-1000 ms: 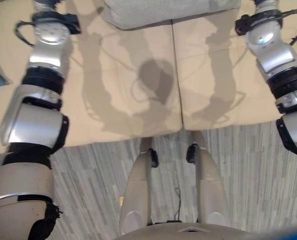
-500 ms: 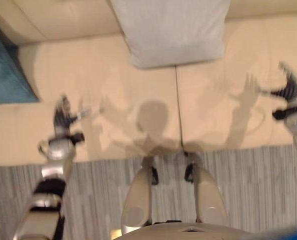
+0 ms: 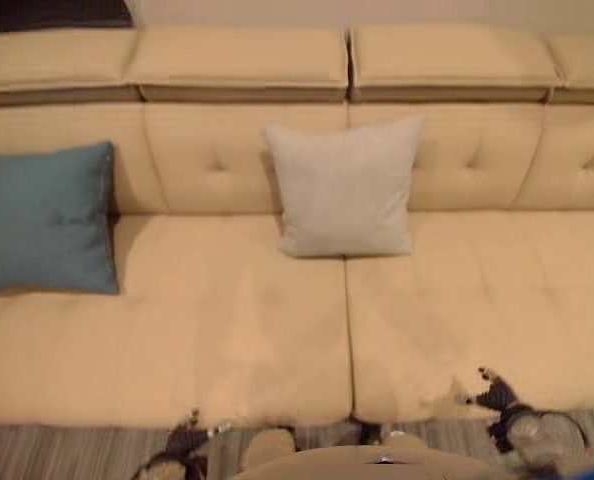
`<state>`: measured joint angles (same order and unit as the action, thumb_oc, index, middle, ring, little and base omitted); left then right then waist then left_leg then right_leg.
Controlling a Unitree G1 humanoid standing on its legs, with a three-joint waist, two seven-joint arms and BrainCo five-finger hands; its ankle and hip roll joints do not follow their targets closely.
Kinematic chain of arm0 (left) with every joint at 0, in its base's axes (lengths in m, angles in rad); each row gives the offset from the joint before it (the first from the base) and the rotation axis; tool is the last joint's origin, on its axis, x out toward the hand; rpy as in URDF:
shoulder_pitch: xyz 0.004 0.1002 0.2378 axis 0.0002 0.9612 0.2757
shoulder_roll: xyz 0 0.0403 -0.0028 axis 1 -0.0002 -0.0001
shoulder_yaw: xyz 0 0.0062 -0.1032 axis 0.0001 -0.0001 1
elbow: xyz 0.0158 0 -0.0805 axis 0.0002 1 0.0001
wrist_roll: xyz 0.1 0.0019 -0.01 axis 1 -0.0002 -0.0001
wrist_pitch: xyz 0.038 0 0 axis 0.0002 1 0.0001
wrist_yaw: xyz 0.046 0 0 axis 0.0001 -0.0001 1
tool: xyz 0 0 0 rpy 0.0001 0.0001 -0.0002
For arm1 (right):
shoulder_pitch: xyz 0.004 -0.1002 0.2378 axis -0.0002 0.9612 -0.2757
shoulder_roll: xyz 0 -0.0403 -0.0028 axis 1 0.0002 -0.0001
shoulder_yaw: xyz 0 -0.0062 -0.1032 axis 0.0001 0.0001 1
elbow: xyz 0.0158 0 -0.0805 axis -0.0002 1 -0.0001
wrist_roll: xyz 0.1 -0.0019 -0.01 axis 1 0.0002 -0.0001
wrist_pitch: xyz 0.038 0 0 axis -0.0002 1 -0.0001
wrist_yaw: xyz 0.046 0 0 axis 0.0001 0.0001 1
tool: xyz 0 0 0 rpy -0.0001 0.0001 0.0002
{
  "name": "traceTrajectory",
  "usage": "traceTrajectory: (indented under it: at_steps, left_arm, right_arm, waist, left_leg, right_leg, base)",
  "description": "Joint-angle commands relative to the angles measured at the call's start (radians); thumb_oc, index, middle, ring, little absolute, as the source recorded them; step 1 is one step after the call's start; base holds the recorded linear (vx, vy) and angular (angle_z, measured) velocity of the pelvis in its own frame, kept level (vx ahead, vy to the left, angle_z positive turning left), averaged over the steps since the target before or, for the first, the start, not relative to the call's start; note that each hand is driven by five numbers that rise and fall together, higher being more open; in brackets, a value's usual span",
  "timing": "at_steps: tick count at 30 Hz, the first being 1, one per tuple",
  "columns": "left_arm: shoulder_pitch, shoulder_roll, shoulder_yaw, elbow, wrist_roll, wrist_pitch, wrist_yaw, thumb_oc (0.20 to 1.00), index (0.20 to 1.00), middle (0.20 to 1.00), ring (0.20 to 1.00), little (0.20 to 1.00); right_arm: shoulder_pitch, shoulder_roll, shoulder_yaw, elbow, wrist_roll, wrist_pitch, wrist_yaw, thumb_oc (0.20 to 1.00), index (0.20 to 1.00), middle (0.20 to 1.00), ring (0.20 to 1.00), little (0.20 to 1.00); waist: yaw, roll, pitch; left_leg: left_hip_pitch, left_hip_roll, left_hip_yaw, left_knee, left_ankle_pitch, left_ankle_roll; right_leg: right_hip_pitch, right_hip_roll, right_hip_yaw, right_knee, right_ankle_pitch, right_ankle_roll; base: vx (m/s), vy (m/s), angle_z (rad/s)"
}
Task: Pick up all the scattered cushions and arrange them neatly on the sofa.
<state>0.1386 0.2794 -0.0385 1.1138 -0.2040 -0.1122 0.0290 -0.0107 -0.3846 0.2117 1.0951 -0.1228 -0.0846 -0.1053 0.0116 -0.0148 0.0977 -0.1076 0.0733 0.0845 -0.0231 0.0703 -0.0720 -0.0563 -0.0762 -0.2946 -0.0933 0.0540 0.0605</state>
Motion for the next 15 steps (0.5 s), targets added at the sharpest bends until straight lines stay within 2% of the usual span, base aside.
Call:
traceTrajectory:
  at_steps: [1,2,3,4,5,6,8,11,12,13,15]
  left_arm:
    - [-0.08,0.009,-0.021,0.028,0.052,-0.009,0.003,1.0,1.0,1.0,1.0,1.0]
    - [-0.08,0.009,-0.021,0.028,0.052,-0.009,0.003,1.0,1.0,1.0,1.0,1.0]
    - [-0.081,-0.007,-0.036,0.027,0.057,-0.012,0.004,1.0,1.0,1.0,1.0,1.0]
    - [-0.087,-0.012,-0.046,0.022,0.06,-0.013,0.006,1.0,1.0,1.0,1.0,1.0]
    - [-0.087,-0.012,-0.046,0.022,0.06,-0.013,0.006,1.0,1.0,1.0,1.0,1.0]
    - [-0.108,-0.021,-0.086,0.0,0.077,-0.014,0.007,1.0,1.0,1.0,1.0,1.0]
    - [-0.131,-0.025,-0.108,-0.007,0.086,-0.014,0.01,1.0,1.0,1.0,1.0,1.0]
    - [-0.16,-0.034,-0.128,-0.017,0.1,-0.018,0.02,1.0,1.0,1.0,1.0,1.0]
    - [-0.16,-0.034,-0.128,-0.017,0.1,-0.018,0.02,1.0,1.0,1.0,1.0,1.0]
    - [-0.165,-0.029,-0.13,-0.019,0.112,-0.015,0.021,1.0,1.0,1.0,1.0,1.0]
    - [-0.17,-0.016,-0.13,-0.019,0.113,-0.008,0.021,1.0,1.0,1.0,1.0,1.0]
  right_arm:
    - [-0.075,-0.032,-0.007,0.023,-0.005,0.002,-0.003,1.0,1.0,1.0,1.0,1.0]
    - [-0.075,-0.031,-0.007,0.023,-0.005,0.002,-0.003,1.0,1.0,1.0,1.0,1.0]
    - [-0.076,-0.015,0.0,0.053,-0.01,0.013,0.008,1.0,1.0,1.0,1.0,1.0]
    - [-0.077,-0.011,0.004,0.06,-0.01,0.017,0.01,1.0,1.0,1.0,1.0,1.0]
    - [-0.077,-0.011,0.004,0.06,-0.01,0.017,0.01,1.0,1.0,1.0,1.0,1.0]
    - [-0.079,-0.005,0.015,0.088,-0.026,0.022,0.005,1.0,1.0,1.0,1.0,1.0]
    - [-0.084,0.004,0.021,0.105,-0.04,0.032,0.005,1.0,1.0,1.0,1.0,1.0]
    - [-0.095,0.015,0.02,0.125,-0.047,0.046,-0.004,1.0,1.0,1.0,1.0,1.0]
    - [-0.095,0.015,0.02,0.125,-0.047,0.047,-0.004,1.0,1.0,1.0,1.0,1.0]
    - [-0.09,0.021,0.019,0.125,-0.052,0.052,-0.01,1.0,1.0,1.0,1.0,1.0]
    - [-0.09,0.023,0.023,0.125,-0.057,0.055,-0.009,1.0,1.0,1.0,1.0,1.0]
  waist:
    - [0.027,-0.045,0.063]
    - [0.025,-0.046,0.061]
    - [0.023,-0.039,0.038]
    - [0.02,-0.035,0.032]
    - [0.02,-0.034,0.032]
    - [0.007,-0.026,0.024]
    - [-0.004,-0.028,0.025]
    - [-0.011,-0.027,0.038]
    - [-0.01,-0.027,0.037]
    - [-0.007,-0.027,0.042]
    - [0.008,-0.023,0.059]
  left_leg:
    - [0.038,-0.055,-0.112,0.24,-0.121,-0.04]
    - [0.036,-0.057,-0.113,0.237,-0.118,-0.04]
    - [0.068,-0.072,-0.184,0.242,-0.136,-0.038]
    - [0.088,-0.076,-0.205,0.22,-0.142,-0.037]
    - [0.089,-0.076,-0.205,0.22,-0.142,-0.037]
    - [0.114,-0.081,-0.212,0.17,-0.18,-0.022]
    - [0.132,-0.097,-0.198,0.126,-0.229,0.005]
    - [0.117,-0.132,-0.187,0.106,-0.235,0.029]
    - [0.116,-0.132,-0.186,0.106,-0.235,0.03]
    - [0.105,-0.137,-0.166,0.098,-0.235,0.038]
    - [0.086,-0.128,-0.125,0.109,-0.226,0.046]
  right_leg:
    - [0.029,-0.03,0.009,0.073,-0.045,0.079]
    - [0.026,-0.032,0.007,0.073,-0.044,0.079]
    - [0.012,-0.032,0.04,0.078,-0.03,0.084]
    - [0.006,-0.032,0.054,0.076,-0.022,0.086]
    - [0.007,-0.032,0.054,0.076,-0.022,0.086]
    - [-0.015,-0.045,0.066,0.082,-0.003,0.101]
    - [-0.049,-0.069,0.08,0.087,0.027,0.116]
    - [-0.12,-0.124,0.087,0.072,0.095,0.157]
    - [-0.121,-0.124,0.088,0.072,0.096,0.158]
    - [-0.146,-0.152,0.07,0.048,0.113,0.17]
    - [-0.166,-0.153,0.02,0.088,0.081,0.158]
  base:
    - [-0.1,0.069,-0.33]
    - [-0.12,0.143,-0.41]
    - [-0.12,0.16,-0.37]
    - [-0.12,0.159,-0.31]
    - [-0.19,0.19,-0.43]
    - [-0.19,0.169,-0.44]
    - [-0.25,0.225,-0.32]
    - [-0.27,0.21,-0.3]
    - [-0.31,0.17,-0.45]
    - [-0.32,0.135,-0.59]
    - [-0.41,0.143,-0.88]
